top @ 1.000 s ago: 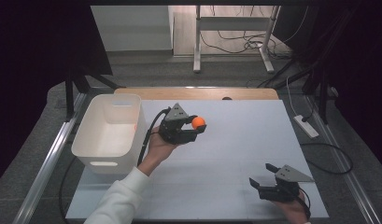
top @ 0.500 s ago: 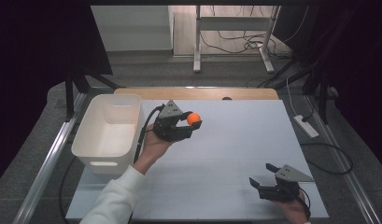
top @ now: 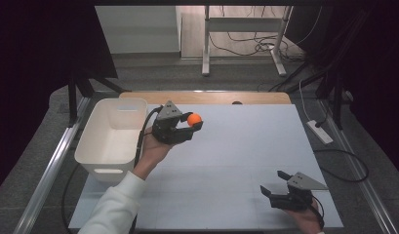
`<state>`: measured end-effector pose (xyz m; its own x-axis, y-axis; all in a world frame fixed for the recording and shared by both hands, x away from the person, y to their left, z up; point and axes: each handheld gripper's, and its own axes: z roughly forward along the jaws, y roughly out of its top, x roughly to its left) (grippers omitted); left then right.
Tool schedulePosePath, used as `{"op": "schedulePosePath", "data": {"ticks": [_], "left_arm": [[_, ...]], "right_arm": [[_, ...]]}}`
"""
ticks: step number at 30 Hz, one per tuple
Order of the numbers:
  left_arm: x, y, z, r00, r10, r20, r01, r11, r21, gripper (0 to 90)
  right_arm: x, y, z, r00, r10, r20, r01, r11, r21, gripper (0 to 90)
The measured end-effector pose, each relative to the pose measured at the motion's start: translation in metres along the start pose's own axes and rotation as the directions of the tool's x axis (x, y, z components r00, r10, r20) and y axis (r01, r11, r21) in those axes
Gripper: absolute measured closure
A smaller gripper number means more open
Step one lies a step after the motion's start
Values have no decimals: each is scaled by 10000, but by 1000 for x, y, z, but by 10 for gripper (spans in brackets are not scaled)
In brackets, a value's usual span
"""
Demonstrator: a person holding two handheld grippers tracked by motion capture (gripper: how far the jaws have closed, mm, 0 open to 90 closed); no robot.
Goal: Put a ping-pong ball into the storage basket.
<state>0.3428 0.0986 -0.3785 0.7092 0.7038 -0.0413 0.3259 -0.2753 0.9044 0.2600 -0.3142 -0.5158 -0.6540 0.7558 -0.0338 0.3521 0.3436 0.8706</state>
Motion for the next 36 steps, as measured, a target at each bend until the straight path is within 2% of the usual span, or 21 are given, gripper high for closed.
{"op": "schedulePosePath", "data": {"ticks": [20,30,36], "left_arm": [[23,-2,-22,9971,-324,-696,308,9993,-234,502],[35,-4,-30,9932,-546,-1032,521,9983,-275,502],[44,-6,-35,9888,-686,-1326,652,9974,-297,502]], "right_arm": [[-1,0,0,10000,24,46,-24,10000,-6,136],[-1,0,0,10000,31,31,-31,10000,-16,136],[-1,0,0,10000,17,58,-17,10000,7,136]]}}
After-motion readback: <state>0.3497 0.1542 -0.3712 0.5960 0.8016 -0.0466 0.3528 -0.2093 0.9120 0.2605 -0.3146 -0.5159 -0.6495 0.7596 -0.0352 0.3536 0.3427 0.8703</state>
